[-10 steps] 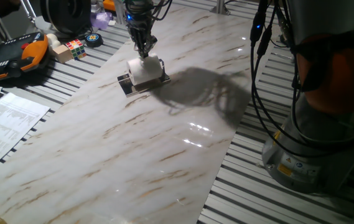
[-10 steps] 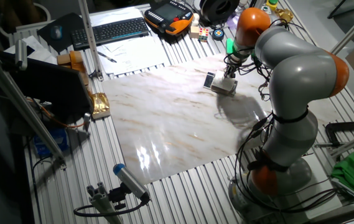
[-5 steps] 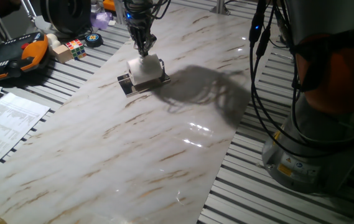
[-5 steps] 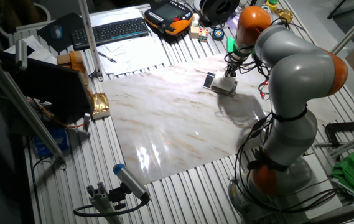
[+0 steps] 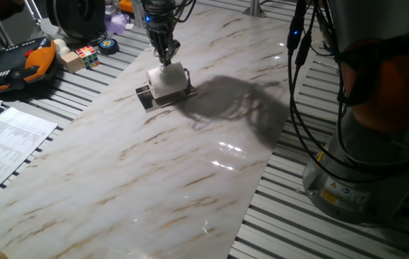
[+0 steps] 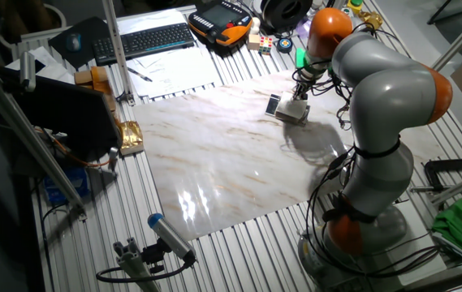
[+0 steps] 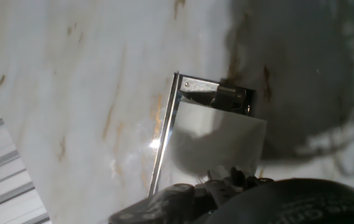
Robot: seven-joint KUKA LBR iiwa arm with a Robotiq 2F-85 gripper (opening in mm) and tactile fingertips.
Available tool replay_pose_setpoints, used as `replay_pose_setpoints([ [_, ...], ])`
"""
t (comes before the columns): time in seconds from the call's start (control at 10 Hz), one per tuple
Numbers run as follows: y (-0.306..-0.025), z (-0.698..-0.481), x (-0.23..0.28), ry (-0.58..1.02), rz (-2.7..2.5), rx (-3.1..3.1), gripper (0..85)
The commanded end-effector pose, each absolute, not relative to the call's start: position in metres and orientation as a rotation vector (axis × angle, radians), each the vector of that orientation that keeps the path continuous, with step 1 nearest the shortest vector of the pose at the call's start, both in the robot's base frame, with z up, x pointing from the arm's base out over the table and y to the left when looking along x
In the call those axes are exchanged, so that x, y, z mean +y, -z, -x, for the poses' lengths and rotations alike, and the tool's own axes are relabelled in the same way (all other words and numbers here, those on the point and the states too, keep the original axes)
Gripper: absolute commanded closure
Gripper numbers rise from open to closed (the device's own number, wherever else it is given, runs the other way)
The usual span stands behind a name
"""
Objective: Take the roll of paper down from the shelf
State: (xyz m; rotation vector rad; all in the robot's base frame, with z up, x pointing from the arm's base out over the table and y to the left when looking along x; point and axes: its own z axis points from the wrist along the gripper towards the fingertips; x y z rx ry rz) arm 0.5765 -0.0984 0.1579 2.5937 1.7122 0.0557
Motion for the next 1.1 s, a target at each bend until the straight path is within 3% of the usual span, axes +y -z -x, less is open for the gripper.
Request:
replay_pose_setpoints([
  [0.0,-0.158,-0.576,-0.097,-0.048,-2.589,1.717,69.3],
  [0.4,-0.156,-0.567,-0.092,-0.031,-2.587,1.716,69.3],
  [1.0,-0.155,-0.578,-0.101,-0.018,-2.588,1.731,69.3],
])
